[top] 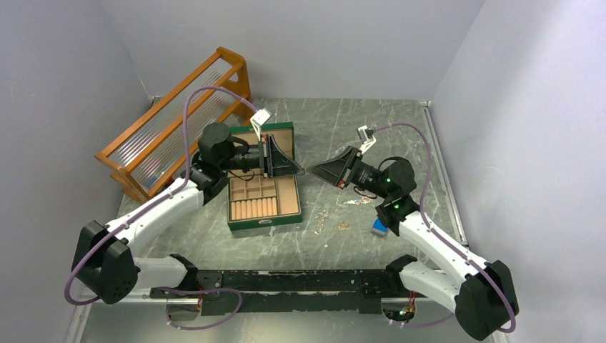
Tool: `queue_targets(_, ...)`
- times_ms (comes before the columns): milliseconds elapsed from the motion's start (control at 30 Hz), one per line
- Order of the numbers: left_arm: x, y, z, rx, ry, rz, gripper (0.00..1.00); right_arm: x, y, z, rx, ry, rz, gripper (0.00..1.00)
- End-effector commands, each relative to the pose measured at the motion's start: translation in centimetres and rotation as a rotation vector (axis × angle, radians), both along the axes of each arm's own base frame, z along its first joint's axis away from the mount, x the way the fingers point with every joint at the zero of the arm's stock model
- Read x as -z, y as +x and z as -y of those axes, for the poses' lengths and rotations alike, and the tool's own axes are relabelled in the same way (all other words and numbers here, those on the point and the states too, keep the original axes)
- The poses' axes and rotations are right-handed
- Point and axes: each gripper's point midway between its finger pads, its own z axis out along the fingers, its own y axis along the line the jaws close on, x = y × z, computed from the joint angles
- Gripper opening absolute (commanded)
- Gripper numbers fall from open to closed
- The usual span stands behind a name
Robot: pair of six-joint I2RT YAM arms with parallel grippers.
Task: Organize the mixed jewelry
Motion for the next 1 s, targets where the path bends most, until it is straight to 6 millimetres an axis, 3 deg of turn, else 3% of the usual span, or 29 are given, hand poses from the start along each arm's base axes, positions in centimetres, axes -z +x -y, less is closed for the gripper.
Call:
queue_targets(0, 0.0, -0.2, 0.0, 0.027, -0.011, 0.016, 0.05, -0.6, -0.2, 0.0, -0.01, 0.013, 0.03, 0.22)
queue_targets(267, 0.5, 0.0, -0.1, 0.022, 0.01, 0.024, 0.07, -0.2, 0.1, -0.1, -0.005, -0.005, 0.02, 0.06)
queue_targets(333, 0.6, 0.1, -0.1, 0.009, 0.023, 0.037, 0.19, 0.1, 0.3, 0.0, 0.005, -0.017, 0.012, 0.05)
queue_targets(433, 1.5, 1.4, -0.6, -0.083, 0.088, 0.048, 0.53, 0.9, 0.7, 0.0, 0.029, -0.051, -0.003, 0.05)
queue_targets(533, 3.2, 3.1, -1.8, -0.222, 0.19, 0.066, 0.73, 2.1, 1.4, 0.1, 0.062, -0.101, -0.03, 0.05)
queue_targets(700, 6.0, 5.7, -6.1, -0.521, 0.394, 0.085, 0.82, 5.5, 2.8, -0.3, 0.116, -0.233, -0.11, 0.06)
queue_targets(967, 5.3, 8.3, -17.3, -1.1, 0.593, 0.165, 0.91, 13.1, 3.6, -3.0, 0.242, -0.627, -0.248, 0.05)
